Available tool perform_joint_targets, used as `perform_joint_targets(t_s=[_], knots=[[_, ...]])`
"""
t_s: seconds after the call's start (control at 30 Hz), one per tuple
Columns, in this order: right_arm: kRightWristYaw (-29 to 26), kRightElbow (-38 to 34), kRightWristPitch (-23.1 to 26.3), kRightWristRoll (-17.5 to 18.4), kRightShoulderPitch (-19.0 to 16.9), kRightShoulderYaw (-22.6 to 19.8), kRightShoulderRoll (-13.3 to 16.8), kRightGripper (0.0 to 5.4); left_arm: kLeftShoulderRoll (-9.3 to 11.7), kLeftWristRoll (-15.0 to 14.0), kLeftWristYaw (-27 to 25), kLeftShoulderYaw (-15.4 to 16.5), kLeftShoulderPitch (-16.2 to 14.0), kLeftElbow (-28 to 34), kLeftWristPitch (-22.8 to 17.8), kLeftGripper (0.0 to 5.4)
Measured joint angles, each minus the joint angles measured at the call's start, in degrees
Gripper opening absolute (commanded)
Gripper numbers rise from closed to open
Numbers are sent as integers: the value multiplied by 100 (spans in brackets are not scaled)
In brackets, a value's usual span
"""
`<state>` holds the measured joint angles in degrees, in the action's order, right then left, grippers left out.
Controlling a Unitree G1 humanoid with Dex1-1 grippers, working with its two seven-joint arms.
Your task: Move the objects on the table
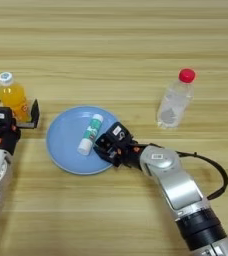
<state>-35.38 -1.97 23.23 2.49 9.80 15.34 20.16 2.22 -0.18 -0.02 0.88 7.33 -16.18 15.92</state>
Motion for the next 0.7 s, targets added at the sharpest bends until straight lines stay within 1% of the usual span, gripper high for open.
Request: perform_joint_targets(t_s=[0.27, 0.43, 0.57, 0.67, 0.7], knots=[[114, -410, 11, 26, -32, -293, 16, 249, -9, 0, 4, -1, 0, 0, 0, 540], [171, -637, 29, 137, -35, -605, 52, 249, -17, 2, 6, -2, 0, 0, 0, 540], [262, -641, 27, 205, -30, -859, 97, 249, -19, 3, 7, -2, 0, 0, 0, 540], [391, -454, -32, 184, -9, -954, 115, 248, -23, 4, 8, -2, 1, -1, 0, 540], [468, -342, -105, 127, -8, -983, 116, 248, -27, 4, 10, -2, 1, -2, 0, 540]])
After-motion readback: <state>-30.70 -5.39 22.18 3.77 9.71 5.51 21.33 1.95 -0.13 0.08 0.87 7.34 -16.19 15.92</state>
